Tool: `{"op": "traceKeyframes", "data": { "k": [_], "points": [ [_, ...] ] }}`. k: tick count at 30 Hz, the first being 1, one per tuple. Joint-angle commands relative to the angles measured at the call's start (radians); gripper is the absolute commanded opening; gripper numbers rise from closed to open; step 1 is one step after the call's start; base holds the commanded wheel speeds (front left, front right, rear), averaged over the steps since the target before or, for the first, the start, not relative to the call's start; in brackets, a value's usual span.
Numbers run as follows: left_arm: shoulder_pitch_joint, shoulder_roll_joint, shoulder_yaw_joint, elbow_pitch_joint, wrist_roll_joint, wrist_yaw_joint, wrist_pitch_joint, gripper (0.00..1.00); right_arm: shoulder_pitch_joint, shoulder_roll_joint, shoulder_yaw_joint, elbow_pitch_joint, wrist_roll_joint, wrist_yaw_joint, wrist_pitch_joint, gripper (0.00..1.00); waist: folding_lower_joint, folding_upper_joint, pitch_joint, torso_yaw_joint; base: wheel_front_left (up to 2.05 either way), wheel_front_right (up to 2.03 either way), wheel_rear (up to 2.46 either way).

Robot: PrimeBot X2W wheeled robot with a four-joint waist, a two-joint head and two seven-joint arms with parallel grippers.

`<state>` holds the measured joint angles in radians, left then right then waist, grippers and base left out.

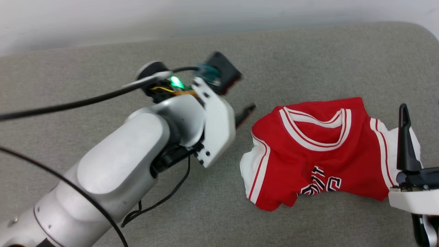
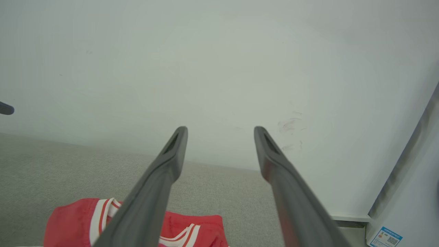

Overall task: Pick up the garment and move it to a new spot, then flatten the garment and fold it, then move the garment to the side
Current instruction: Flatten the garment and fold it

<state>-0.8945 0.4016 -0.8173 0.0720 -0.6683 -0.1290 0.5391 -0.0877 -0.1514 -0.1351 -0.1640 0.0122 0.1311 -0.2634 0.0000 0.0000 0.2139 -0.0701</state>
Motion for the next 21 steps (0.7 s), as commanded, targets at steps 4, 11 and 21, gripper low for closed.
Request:
{"op": "traceKeyframes", "data": {
  "k": [4, 11, 21],
  "points": [
    [-0.118, 0.032, -0.164, -0.015, -0.116, 0.0, 0.142, 1.0, -0.04, 0.006, 0.011, 0.0, -0.004, -0.001, -0.002, 1.0, 0.0, 0.0, 0.063, -0.033, 0.0, 0.0, 0.0],
    [-0.278, 0.049, -0.412, 0.016, -0.209, 0.0, 0.281, 1.0, -0.093, 0.01, 0.038, 0.007, -0.011, -0.001, -0.002, 1.0, 0.0, 0.0, 0.152, -0.077, 0.0, 0.0, 0.0],
    [-0.215, 0.054, -0.463, 0.0, -0.134, 0.0, 0.469, 1.0, -0.154, 0.032, 0.074, 0.023, -0.016, -0.001, -0.002, 1.0, 0.0, 0.0, 0.239, -0.137, 0.0, 0.0, 0.0]
  ]
}}
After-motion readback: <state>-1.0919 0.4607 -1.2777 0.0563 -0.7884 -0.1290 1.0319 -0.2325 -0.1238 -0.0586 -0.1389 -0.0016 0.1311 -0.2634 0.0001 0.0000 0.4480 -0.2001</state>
